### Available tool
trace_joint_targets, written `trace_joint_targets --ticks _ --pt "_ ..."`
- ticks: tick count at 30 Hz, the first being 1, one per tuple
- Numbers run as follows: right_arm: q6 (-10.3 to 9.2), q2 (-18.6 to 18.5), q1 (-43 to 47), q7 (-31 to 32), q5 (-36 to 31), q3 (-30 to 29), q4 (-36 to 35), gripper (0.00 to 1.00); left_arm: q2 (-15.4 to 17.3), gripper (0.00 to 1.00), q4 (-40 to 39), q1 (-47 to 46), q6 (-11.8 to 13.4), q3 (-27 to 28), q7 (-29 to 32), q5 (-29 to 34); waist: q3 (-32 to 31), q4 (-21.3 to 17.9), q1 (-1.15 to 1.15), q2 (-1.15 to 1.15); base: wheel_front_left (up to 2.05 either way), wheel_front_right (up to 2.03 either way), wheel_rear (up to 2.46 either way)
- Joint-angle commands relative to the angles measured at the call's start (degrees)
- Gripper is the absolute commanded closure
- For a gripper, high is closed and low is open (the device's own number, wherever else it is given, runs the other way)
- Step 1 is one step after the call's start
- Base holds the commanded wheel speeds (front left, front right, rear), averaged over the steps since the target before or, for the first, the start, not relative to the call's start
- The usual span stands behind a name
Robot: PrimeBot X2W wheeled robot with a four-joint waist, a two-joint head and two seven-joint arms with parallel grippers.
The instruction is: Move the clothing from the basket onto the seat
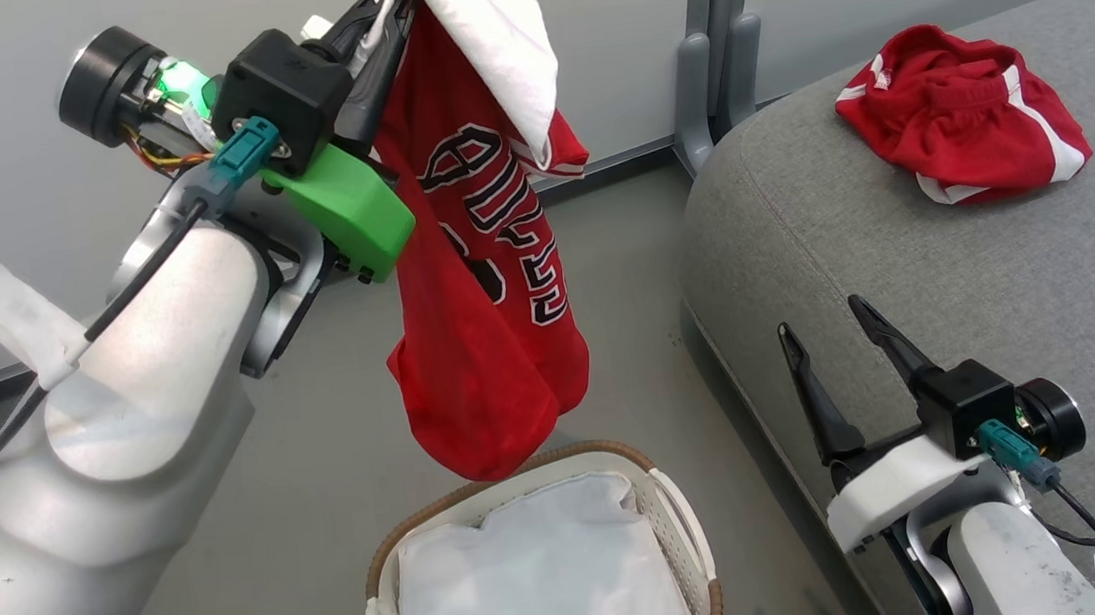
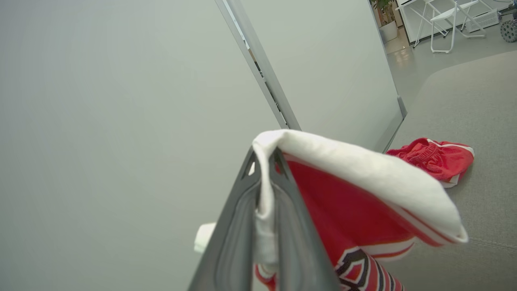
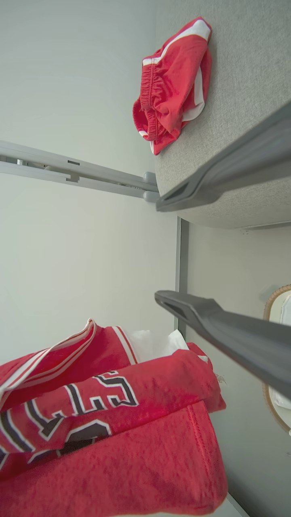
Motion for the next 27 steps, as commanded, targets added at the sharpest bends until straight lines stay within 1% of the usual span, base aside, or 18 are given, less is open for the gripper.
trace_joint_targets --ticks 1,10,23,27 --pt "-0.08 -0.2 0.3 0.0 0.2 0.4 0.1 0.00 0.5 1.00 -0.2 -1.1 -0.2 0.2 0.3 -0.4 -0.4 -0.2 0.01 0.10 0.00 0.00 0.00" --pt "-0.08 -0.2 -1.8 0.0 1.6 6.1 0.7 0.00 -0.5 1.00 -0.1 -3.1 -0.6 -0.6 1.4 -0.7 -1.0 0.4 0.01 0.10 0.00 0.00 0.00" --pt "-0.08 -0.2 -7.9 0.0 7.0 19.9 3.2 0.00 -2.8 1.00 -2.0 -4.6 -0.9 -2.7 2.9 -0.6 -1.5 2.8 0.01 0.10 0.00 0.00 0.00" --pt "-0.08 -0.2 -10.8 0.0 9.5 23.0 3.4 0.00 -3.5 1.00 -2.8 -5.3 -0.8 -3.3 3.5 -0.4 -1.4 3.3 0.01 0.10 0.00 0.00 0.00"
